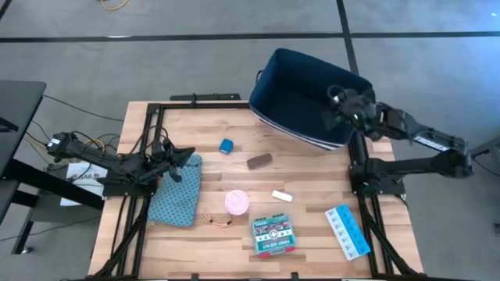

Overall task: Pick & place medical supplies in basket/bin
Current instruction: Put the red medicine bottle into the blue organizer bin, then put the white rolled gauze into the blue organizer bin

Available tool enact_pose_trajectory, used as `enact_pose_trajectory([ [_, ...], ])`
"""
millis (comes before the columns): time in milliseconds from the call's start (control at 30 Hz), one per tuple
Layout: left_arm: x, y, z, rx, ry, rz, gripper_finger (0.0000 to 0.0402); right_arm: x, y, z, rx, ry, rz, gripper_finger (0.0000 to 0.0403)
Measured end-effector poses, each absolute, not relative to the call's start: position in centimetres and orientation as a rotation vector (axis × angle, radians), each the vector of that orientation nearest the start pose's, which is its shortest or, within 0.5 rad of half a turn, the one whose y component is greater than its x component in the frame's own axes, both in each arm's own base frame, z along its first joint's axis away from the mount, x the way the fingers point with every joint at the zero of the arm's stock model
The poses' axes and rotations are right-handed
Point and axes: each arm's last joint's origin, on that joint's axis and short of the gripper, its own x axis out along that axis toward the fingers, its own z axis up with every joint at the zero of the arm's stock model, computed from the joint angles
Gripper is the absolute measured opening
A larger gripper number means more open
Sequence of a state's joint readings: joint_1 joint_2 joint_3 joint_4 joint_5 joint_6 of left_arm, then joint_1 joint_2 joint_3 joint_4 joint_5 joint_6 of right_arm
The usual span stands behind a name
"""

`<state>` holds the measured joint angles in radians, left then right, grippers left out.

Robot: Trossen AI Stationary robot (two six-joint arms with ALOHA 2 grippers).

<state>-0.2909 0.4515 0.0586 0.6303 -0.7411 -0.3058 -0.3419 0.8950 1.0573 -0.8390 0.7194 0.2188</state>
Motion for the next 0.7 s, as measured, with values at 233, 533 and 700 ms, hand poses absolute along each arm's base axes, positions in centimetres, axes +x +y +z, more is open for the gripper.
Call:
enact_pose_trajectory([
  [233,11.9,-1.5,20.1,-0.417,-0.275,0.419,0.0000,17.1,-12.4,33.7,0.027,0.673,-1.025,0.0118],
  [533,11.9,-1.5,20.1,-0.395,-0.269,0.423,0.0000,18.6,-17.8,28.4,0.152,0.946,-1.003,0.0145],
  [700,11.9,-1.5,20.1,-0.378,-0.266,0.426,0.0000,19.1,-19.0,28.3,0.130,1.050,-0.972,0.0187],
])
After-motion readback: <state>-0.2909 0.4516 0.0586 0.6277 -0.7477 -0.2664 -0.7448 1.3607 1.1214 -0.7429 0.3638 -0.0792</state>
